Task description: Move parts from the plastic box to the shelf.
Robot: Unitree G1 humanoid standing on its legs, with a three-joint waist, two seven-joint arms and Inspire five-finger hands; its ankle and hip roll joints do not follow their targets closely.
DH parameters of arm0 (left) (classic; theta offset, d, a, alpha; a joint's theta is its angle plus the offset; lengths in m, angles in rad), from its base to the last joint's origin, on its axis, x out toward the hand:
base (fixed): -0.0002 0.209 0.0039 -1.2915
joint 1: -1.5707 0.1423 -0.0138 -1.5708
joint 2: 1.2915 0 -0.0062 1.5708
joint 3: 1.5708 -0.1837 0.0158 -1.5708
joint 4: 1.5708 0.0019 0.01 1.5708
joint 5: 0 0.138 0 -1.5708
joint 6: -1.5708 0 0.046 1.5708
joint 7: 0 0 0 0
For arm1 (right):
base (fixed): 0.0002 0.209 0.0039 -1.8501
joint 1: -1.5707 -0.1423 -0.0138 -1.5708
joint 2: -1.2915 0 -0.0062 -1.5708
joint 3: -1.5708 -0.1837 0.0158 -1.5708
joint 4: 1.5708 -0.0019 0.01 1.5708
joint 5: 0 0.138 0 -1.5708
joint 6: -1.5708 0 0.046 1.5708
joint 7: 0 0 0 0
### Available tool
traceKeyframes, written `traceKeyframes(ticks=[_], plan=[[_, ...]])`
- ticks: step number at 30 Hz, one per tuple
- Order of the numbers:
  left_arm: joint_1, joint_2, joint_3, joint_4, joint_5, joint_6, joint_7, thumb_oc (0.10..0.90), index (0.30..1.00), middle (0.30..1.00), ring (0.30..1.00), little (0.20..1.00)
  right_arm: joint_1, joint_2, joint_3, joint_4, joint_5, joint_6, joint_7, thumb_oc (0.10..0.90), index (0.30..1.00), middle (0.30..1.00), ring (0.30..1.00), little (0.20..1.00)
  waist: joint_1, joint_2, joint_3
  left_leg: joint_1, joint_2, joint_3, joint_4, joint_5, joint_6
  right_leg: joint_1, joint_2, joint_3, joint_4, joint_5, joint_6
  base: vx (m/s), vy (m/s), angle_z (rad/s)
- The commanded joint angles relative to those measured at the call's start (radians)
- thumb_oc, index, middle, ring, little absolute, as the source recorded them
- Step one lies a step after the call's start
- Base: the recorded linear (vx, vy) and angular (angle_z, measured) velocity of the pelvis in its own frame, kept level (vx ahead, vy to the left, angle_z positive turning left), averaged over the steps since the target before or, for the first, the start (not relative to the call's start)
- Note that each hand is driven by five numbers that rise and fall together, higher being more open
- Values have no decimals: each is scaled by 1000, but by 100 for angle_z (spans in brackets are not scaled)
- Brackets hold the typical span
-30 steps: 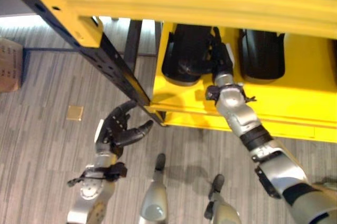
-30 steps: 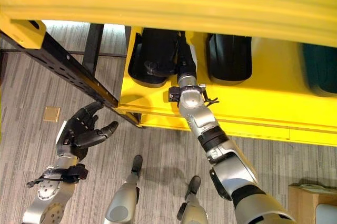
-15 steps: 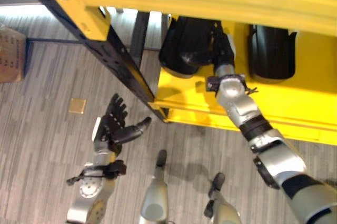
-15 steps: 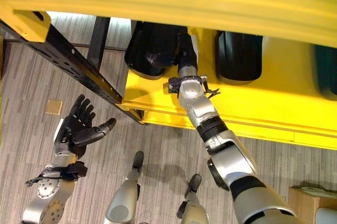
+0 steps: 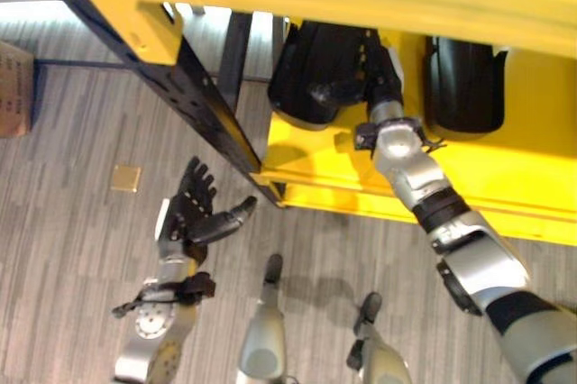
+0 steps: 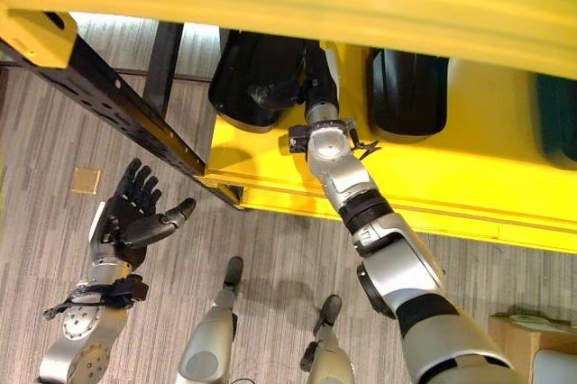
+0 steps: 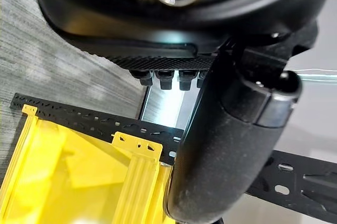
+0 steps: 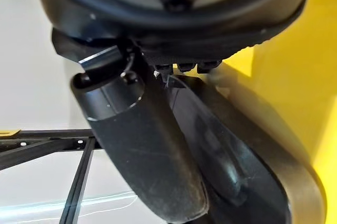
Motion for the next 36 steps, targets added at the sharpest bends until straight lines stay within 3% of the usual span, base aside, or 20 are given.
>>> traceKeyframes(ticks=[1,11,17,25,36], plan=[[13,56,55,-193,7,-121,16,900,1000,1000,1000,1000,-201,-45,41,-49,-58,-73,-20,900,1000,1000,1000,1000,-11,-18,-20,76,-72,65,-35,-27,99,1,-30,72,49,11,3,0,0,0],[19,58,68,-203,0,-132,10,900,1000,1000,1000,1000,-237,-96,61,-14,-80,-68,-16,900,1000,1000,1000,1000,-25,-22,-28,83,-66,69,-35,-29,95,0,-26,78,52,11,0,0,0,0],[19,56,74,-198,-3,-125,8,900,1000,1000,1000,1000,-189,-120,47,-155,-95,-80,-29,900,1000,1000,1000,1000,-38,-33,-41,103,-62,77,-35,-36,94,12,-21,86,53,3,-2,3,-7,-2],[18,47,82,-192,12,-103,6,900,1000,1000,1000,1000,-13,-129,-19,-417,-173,-85,-47,900,1000,1000,1000,1000,-60,-49,-83,133,-53,86,-35,-48,93,39,-11,96,43,1,-3,10,-25,-7],[28,30,81,-189,24,-78,-22,900,1000,1000,1000,1000,299,-64,-101,-711,-63,-158,30,900,1000,1000,1000,1000,-92,-63,-162,178,-25,94,-35,-57,81,92,8,93,20,0,-5,18,-40,-6]])
